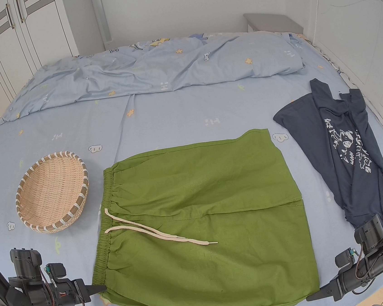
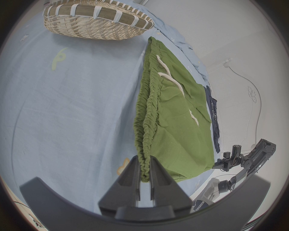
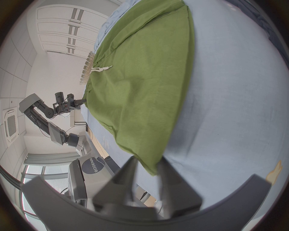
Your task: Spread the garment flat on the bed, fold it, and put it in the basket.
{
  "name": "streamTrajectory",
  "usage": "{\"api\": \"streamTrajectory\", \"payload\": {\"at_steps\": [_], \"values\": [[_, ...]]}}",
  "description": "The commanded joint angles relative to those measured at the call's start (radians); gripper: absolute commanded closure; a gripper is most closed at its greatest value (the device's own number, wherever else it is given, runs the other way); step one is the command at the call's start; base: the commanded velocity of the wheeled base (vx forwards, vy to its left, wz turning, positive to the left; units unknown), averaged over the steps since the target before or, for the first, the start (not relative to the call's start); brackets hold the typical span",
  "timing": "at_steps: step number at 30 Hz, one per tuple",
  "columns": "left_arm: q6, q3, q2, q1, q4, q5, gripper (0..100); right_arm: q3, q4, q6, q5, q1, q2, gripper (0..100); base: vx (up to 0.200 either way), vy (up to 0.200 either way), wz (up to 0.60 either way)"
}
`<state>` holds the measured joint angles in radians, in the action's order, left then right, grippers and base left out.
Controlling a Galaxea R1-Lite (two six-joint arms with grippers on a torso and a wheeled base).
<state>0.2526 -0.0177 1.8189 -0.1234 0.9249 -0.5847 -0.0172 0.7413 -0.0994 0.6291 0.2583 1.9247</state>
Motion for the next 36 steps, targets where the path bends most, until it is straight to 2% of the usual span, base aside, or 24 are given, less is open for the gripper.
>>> {"api": "streamTrajectory", "payload": {"at_steps": [1, 8, 14, 17, 22, 24, 25, 26, 27, 29, 36], "values": [[0.001, 0.018, 0.003, -0.002, 0.0, 0.0, 100, 0.017, 0.0, 0.001, 0.001, -0.01, -0.001, 100, 0.0, 0.0, 0.0], [-0.001, 0.018, 0.005, -0.007, -0.021, 0.002, 100, 0.017, -0.02, 0.003, 0.0, -0.034, -0.019, 100, 0.0, 0.0, 0.0], [-0.013, 0.018, -0.001, -0.027, -0.077, 0.005, 100, 0.017, -0.102, 0.015, 0.001, -0.048, -0.064, 100, 0.0, 0.0, 0.0], [-0.068, 0.018, -0.01, -0.055, -0.12, 0.003, 100, 0.017, -0.12, 0.017, 0.001, -0.042, -0.084, 100, 0.0, 0.0, 0.0], [-0.266, 0.018, -0.067, -0.131, -0.27, 0.0, 100, 0.017, -0.191, 0.018, 0.0, -0.031, -0.159, 100, 0.0, 0.0, 0.0], [-0.271, 0.018, -0.069, -0.134, -0.273, 0.0, 100, 0.017, -0.191, 0.017, 0.0, -0.031, -0.161, 100, 0.0, 0.0, 0.0], [-0.332, 0.018, -0.069, -0.147, -0.313, 0.0, 100, 0.017, -0.229, 0.017, -0.002, -0.021, -0.191, 100, 0.0, 0.0, 0.0], [-0.332, 0.018, -0.069, -0.147, -0.313, 0.0, 100, 0.017, -0.229, 0.017, -0.002, -0.021, -0.191, 100, 0.0, 0.0, 0.0], [-0.365, 0.018, -0.067, -0.15, -0.35, 0.002, 100, 0.017, -0.301, 0.018, -0.003, -0.016, -0.22, 100, 0.0, 0.0, 0.0], [-0.381, 0.018, -0.07, -0.148, -0.37, 0.0, 100, 0.017, -0.346, 0.017, 0.001, -0.016, -0.268, 100, 0.0, 0.0, 0.0], [-0.381, 0.01, -0.079, -0.134, -0.367, -0.001, 100, -0.003, -0.336, 0.009, 0.004, -0.028, -0.331, 100, 0.0, 0.0, 0.0]]}}
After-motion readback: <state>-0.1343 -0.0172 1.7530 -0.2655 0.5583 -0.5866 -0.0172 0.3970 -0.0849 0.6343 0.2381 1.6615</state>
